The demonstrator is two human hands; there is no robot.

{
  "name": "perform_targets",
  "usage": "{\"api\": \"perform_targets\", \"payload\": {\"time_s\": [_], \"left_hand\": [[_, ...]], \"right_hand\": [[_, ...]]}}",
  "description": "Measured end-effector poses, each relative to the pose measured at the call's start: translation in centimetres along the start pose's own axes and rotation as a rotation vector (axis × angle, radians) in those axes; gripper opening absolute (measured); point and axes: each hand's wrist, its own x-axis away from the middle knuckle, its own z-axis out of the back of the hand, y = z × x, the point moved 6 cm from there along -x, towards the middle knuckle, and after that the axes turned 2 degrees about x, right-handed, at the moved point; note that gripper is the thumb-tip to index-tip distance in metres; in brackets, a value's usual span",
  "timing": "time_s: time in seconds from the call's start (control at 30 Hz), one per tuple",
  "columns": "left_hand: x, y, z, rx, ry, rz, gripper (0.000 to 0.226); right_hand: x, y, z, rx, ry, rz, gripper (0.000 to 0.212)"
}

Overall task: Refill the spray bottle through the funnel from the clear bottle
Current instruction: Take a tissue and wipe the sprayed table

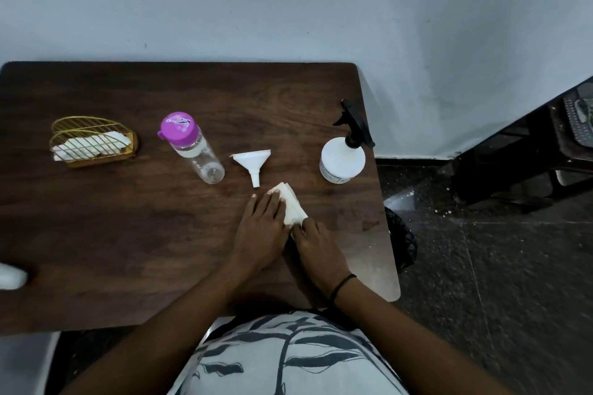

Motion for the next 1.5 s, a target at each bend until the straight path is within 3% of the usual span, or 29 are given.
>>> {"api": "perform_targets", "payload": {"time_s": [0.07, 0.17, 0.33, 0.57, 0.7, 0.87, 1.13, 1.3, 1.4, 1.5], "left_hand": [[1.1, -1.1, 0.1, -0.009, 0.010, 0.047, 0.057], [1.8, -1.8, 0.0, -0.003, 0.020, 0.084, 0.058], [-1.0, -0.3, 0.1, 0.027, 0.003, 0.087, 0.058], [-3.7, 2.4, 0.5, 0.027, -0.039, 0.057, 0.053], [-2.6, 1.4, 0.5, 0.033, 0.000, 0.014, 0.048], [-0.3, 0.4, 0.2, 0.033, 0.010, -0.002, 0.045], [1.5, 2.1, 0.7, 0.025, -0.027, -0.010, 0.055], [1.8, 1.7, 1.5, 0.073, 0.045, 0.026, 0.042], [2.1, 0.9, 1.1, 0.045, 0.021, 0.107, 0.042], [2.8, 0.5, 0.7, 0.015, 0.023, 0.149, 0.043]], "right_hand": [[-0.3, -1.2, -0.6, -0.014, -0.035, 0.057, 0.030], [-0.8, -1.8, -0.7, -0.004, -0.063, 0.103, 0.032], [-1.8, 0.6, 0.0, 0.010, -0.070, 0.038, 0.015], [-0.9, 4.1, 0.6, 0.011, -0.112, -0.074, 0.016], [0.1, 3.7, 0.7, 0.008, -0.160, -0.089, 0.032], [0.7, 3.6, 1.5, 0.012, -0.027, -0.014, 0.001], [3.9, 7.2, 1.7, -0.069, -0.143, -0.121, 0.012], [3.9, 5.6, 2.0, -0.023, -0.152, 0.043, 0.027], [3.4, 4.9, 2.2, 0.007, -0.088, 0.050, 0.013], [3.4, 4.6, 2.3, 0.048, -0.052, 0.068, 0.020]]}}
